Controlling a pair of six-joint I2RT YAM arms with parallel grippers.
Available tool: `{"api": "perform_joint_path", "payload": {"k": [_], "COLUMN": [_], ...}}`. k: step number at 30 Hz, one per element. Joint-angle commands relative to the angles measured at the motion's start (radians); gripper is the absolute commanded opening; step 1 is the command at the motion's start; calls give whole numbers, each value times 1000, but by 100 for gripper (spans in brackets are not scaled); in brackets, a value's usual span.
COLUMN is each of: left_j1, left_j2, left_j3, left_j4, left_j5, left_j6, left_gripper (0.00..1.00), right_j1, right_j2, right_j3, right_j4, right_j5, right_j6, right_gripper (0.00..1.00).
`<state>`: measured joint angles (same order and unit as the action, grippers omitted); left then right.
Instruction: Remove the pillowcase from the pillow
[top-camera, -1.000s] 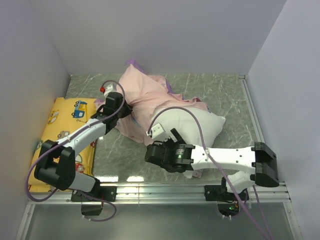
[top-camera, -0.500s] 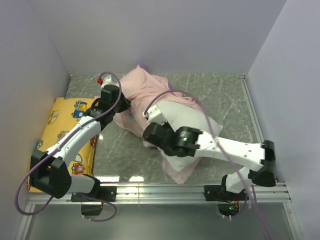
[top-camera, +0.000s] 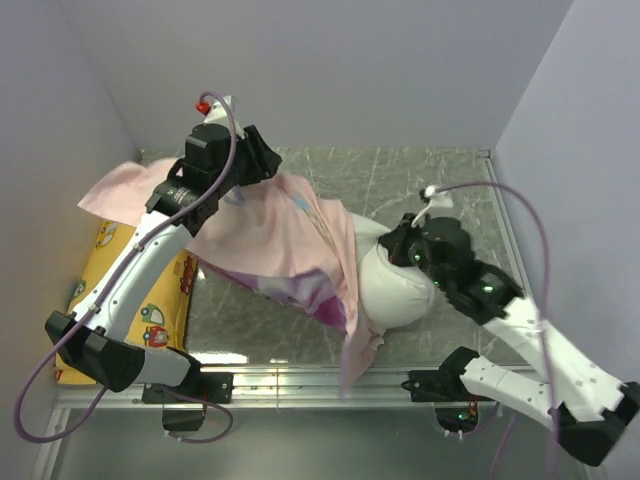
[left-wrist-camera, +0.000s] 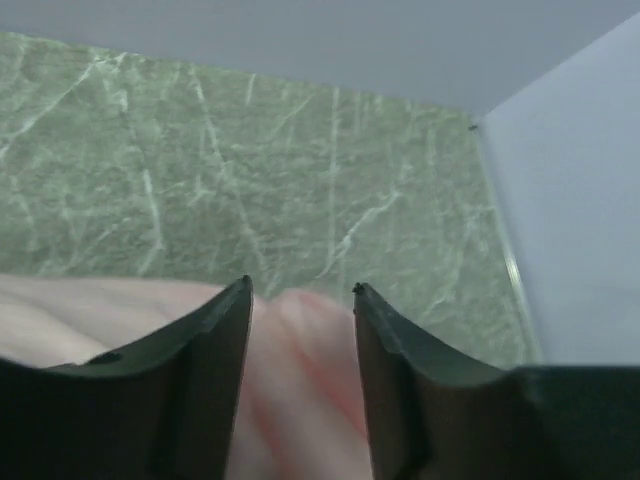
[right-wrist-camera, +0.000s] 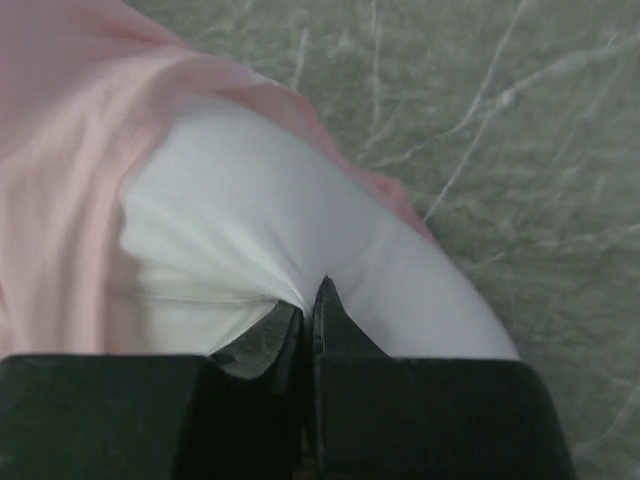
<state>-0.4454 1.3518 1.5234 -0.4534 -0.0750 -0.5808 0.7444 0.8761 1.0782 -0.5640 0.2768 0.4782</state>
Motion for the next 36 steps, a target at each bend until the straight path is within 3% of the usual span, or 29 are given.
{"api": "perform_joint_path", "payload": {"k": [1,4,9,14,18,24,28,30,31,33,36], "left_j1": [7,-22,-104,-180,-220,-246,-256,-257,-256,-256,-257], "left_j2": [14,0,-74,-200,-295,-286,-234,-197,-183,-146,-120], "left_j3": [-31,-61,-72,-189,-420,-620,-648,-648,-648,-640,-638], "left_j4": [36,70,87,96,136,277,321,325,320,312,309], "left_j5": [0,14,-26,-120,-181,-160,-183,-200,-213,-221,-246], "left_j6": [42,52,87,44,-28,-82,-88,-97,-100,-114,-136], "left_gripper": [57,67,74,76,77,81,81,74,68,46,12], "right_j1": [-170,-224,-270,-275,-277,-277,-277,-277,-277,-275,-275], "right_j2": [85,275,473,492,508,485,480,475,469,437,378], "right_j3": [-328,-443,-411,-356,-305,-262,-233,-201,-189,-153,-89], "right_j4": [229,337,434,408,377,336,293,265,238,213,120], "right_j5": [-152,-215,-243,-209,-186,-176,-137,-123,-116,-100,-74], "right_j6": [103,125,131,108,86,69,50,39,30,19,-9], "right_gripper": [0,0,0,0,0,0,0,5,16,28,58]}}
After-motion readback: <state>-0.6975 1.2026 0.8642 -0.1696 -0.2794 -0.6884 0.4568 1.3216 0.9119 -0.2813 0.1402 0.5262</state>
